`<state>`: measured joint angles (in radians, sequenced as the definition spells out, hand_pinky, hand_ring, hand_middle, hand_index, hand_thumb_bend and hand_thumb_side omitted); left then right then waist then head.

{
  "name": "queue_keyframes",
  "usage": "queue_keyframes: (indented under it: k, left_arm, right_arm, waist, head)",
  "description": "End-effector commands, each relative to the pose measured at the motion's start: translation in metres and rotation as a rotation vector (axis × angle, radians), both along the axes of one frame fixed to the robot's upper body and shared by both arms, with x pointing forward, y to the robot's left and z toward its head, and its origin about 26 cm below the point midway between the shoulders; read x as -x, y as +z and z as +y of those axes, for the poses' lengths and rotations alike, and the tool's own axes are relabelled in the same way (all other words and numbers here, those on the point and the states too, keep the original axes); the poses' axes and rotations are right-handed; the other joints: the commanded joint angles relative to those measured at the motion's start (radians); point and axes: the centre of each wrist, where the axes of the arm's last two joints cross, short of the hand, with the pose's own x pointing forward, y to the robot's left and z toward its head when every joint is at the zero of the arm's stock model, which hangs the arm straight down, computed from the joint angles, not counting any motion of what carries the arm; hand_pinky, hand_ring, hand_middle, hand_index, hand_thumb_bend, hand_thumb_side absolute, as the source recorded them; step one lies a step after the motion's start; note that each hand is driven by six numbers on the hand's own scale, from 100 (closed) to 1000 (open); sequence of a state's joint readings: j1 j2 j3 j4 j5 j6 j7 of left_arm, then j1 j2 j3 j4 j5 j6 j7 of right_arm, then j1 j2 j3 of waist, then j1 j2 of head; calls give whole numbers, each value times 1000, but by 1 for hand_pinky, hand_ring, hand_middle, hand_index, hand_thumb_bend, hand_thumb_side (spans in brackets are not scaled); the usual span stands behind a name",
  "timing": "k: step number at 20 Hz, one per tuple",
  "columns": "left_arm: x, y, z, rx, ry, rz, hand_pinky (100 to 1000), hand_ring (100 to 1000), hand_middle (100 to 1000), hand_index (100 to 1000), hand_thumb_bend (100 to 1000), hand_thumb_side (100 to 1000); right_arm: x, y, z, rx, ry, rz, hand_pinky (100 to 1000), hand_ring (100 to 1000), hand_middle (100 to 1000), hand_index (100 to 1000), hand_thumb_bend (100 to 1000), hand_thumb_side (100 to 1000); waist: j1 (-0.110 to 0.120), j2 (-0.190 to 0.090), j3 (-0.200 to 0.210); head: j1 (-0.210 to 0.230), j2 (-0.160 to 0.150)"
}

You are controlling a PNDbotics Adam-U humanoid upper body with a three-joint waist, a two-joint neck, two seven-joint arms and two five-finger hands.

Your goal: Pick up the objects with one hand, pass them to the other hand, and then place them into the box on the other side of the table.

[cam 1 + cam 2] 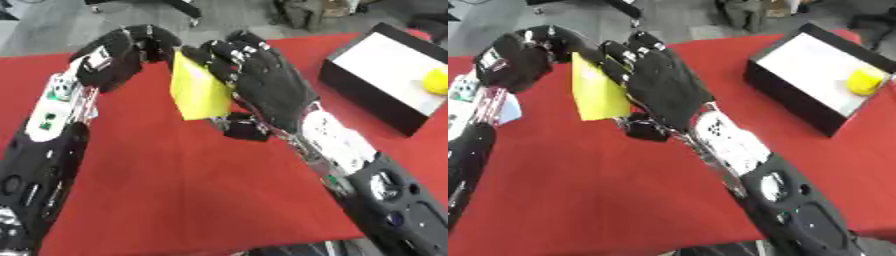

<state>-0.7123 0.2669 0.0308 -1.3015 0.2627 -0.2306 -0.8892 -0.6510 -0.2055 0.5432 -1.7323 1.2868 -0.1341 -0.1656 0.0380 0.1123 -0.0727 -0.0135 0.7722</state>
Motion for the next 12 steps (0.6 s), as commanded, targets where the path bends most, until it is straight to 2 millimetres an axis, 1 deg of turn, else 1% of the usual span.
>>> queue_keyframes:
  k: [1,3,4,5,7,8,9,10,11,12]
  left_arm:
    - [-3,9,41,-40,114,-52,746,556,522,771,402,804]
    - [-2,8,73,-83,217,-80,745,560,527,774,369,775]
    - [-1,10,90,-119,281,-109,744,568,537,780,357,750]
    - [0,10,106,-161,353,-142,743,573,541,785,342,727]
    - [1,9,135,-255,497,-209,742,598,567,800,356,662]
    - [1,9,149,-313,564,-248,741,618,587,812,378,621]
    - [0,8,161,-372,621,-286,740,626,599,819,391,596]
    - [0,5,171,-430,670,-324,740,631,606,822,404,584]
    - [-1,3,179,-485,708,-358,739,647,624,832,443,558]
    - [-1,-1,185,-537,742,-384,739,651,630,835,451,551]
  right_arm:
    - [-2,14,-15,-68,-40,-39,660,469,446,316,100,334]
    - [-11,14,-32,-122,-124,-6,642,462,449,326,100,317]
    - [-18,11,-43,-148,-187,22,624,454,447,338,100,150]
    - [-26,8,-56,-175,-256,59,603,447,453,351,100,314]
    - [-42,0,-83,-252,-407,134,566,430,452,371,100,323]
    - [-51,-4,-99,-295,-484,162,552,424,456,388,100,328]
    - [-59,-8,-114,-335,-559,183,550,425,460,398,100,329]
    - [-67,-11,-129,-369,-629,197,549,425,461,403,100,329]
    - [-74,-15,-144,-401,-695,211,538,424,464,435,100,329]
    - [-81,-17,-159,-431,-758,226,534,423,465,452,100,320]
  waist:
    - [-1,-12,0]
    - [0,-14,-4]
    - [0,-15,-6]
    - [0,-16,-8]
    - [2,-18,-11]
    - [3,-18,-12]
    - [4,-19,-12]
    - [5,-19,-12]
    - [5,-19,-13]
    - [5,-18,-12]
  head:
    - [-6,-2]
    - [-3,-2]
    - [1,-2]
    - [5,-2]
    - [17,-2]
    - [24,-2]
    - [30,-2]
    - [35,-2]
    - [39,-2]
    - [40,-2]
